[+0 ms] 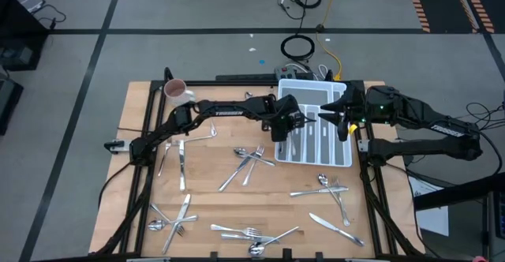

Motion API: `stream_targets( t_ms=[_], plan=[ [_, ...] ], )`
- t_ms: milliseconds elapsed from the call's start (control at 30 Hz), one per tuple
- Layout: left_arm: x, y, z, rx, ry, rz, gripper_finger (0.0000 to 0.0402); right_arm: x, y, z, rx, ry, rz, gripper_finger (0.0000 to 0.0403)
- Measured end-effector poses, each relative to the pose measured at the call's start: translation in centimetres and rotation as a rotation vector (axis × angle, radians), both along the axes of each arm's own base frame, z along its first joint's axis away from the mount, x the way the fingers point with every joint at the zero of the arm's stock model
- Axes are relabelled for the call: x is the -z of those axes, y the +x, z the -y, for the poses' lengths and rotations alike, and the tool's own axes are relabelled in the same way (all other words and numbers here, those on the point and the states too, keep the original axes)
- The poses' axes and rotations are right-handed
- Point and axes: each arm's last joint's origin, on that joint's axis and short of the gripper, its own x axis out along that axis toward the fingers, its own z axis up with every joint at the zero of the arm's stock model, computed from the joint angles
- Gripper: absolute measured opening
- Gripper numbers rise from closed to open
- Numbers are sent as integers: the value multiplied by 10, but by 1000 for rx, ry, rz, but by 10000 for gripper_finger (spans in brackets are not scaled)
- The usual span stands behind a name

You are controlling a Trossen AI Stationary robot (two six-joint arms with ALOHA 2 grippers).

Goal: Sort silverware
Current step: Put the silver fork into the silverware tray, then put the silver spoon into the silverware tray

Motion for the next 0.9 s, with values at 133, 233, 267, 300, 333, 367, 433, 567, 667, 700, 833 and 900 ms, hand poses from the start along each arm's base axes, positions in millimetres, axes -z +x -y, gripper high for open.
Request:
stream_targets(
  t_ms=[133, 233, 267, 300, 333, 367, 433, 567, 667, 700, 833, 900],
  plan=[
    [0, 0, 0, 17, -24, 4, 70, 0, 0, 0, 0, 0, 0, 132],
    [0, 0, 1, 19, -33, 6, 72, 0, 0, 0, 0, 0, 0, 132],
    [0, 0, 1, 18, -34, 7, 73, 0, 0, 0, 0, 0, 0, 132],
    [0, 0, 1, 18, -34, 7, 73, 0, 0, 0, 0, 0, 0, 132],
    [0, 0, 1, 17, -34, 7, 73, 0, 0, 0, 0, 0, 0, 132],
    [-1, 0, 1, 17, -34, 8, 74, 0, 0, 0, 0, 0, 0, 132],
    [-4, 2, 0, -11, -44, 21, 74, 0, 0, 0, 0, 0, -1, 132],
    [-15, 8, -5, -240, -4, 87, 75, 0, 0, 0, 1, 0, -5, 132],
    [-31, 10, -11, -440, 58, 148, 75, 5, -3, 1, 46, -7, -60, 132],
    [-35, 10, -13, -500, 84, 166, 75, 7, -4, 1, 76, -3, -89, 132],
    [-70, 3, -16, -718, 99, 251, 75, 25, -10, 1, 145, 68, -291, 124],
    [-97, -8, -13, -793, 28, 295, 75, 35, -11, -3, 103, 131, -387, 98]
  ],
)
